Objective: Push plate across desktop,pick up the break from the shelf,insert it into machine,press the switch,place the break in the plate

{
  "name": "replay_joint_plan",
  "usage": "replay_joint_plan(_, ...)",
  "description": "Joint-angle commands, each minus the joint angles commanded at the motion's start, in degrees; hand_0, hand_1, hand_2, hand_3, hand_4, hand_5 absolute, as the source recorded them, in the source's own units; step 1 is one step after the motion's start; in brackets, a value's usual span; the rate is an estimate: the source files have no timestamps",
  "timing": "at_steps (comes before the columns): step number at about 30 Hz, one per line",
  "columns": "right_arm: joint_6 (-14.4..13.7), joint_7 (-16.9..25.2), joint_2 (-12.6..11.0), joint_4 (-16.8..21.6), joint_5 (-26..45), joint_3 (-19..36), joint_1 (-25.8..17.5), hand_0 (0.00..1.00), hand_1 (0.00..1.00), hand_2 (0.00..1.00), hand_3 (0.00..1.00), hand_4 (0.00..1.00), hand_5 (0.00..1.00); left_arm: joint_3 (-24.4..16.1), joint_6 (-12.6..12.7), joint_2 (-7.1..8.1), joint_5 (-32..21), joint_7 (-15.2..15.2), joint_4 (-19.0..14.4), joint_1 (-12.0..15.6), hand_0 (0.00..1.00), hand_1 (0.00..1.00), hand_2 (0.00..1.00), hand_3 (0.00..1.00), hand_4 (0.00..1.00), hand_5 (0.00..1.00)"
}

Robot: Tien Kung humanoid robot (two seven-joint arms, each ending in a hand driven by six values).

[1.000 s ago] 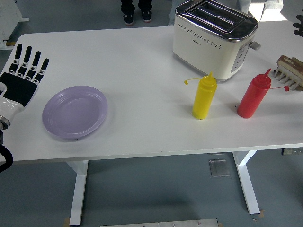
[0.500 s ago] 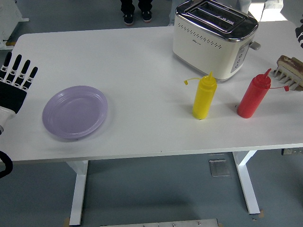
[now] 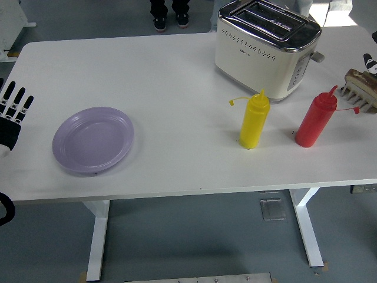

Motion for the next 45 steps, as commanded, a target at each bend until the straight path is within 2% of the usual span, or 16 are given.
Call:
replay_joint_plan(8,0.2,-1.3,0.6,-2.5,-11.4,-0.7,0.5,0.794,0.758,0.757,0.782,0.696,0.23,0.1,-0.1,-0.35,2.0,-0.5,4.2,-0.5,0.828,0.756,0.706,0.7,0.811,0.998)
replay_joint_plan(12,0.4,-1.7,0.9,-3.3,-14.9,-1.2,0.8,0.794,0.758,0.757,0.782,0.696,0.23,0.5,-0.2,-0.54,2.8,-0.6,6.2,-0.8,0.828,0.756,0.706,0.7,0.811,0.998)
replay_joint_plan(22,0.3,-2.3,1.4,-5.3,-16.8,-2.4,1.3,0.787,0.76,0.762,0.784,0.713,0.255,1.6,-0.4,-0.87,3.2,-0.6,8.4,-1.4,0.835,0.758,0.709,0.7,0.812,0.998)
replay_joint_plan(34,-0.1,-2.2,2.3,-8.4,-18.1,-3.9,2.3,0.78,0.759,0.765,0.79,0.74,0.281,3.6,-0.6,-1.19,2.9,-0.4,9.6,-2.3,0.837,0.761,0.712,0.702,0.81,0.998)
replay_joint_plan(42,-2.2,-2.1,2.8,-11.3,-19.9,-5.1,3.4,0.752,0.737,0.758,0.788,0.737,0.282,5.3,-0.7,-1.45,2.5,-0.3,10.3,-3.3,0.838,0.762,0.714,0.702,0.811,0.998)
replay_joint_plan(43,-2.5,-2.0,2.8,-11.9,-20.0,-5.3,3.6,0.7,0.702,0.729,0.774,0.718,0.273,5.6,-0.7,-1.49,2.5,-0.3,10.4,-3.4,0.839,0.764,0.714,0.702,0.813,0.998)
replay_joint_plan(45,-3.0,-2.0,2.9,-12.7,-20.2,-5.6,4.0,0.7,0.702,0.729,0.774,0.718,0.273,6.2,-0.7,-1.56,2.4,-0.3,10.7,-3.7,0.839,0.764,0.714,0.702,0.813,0.998)
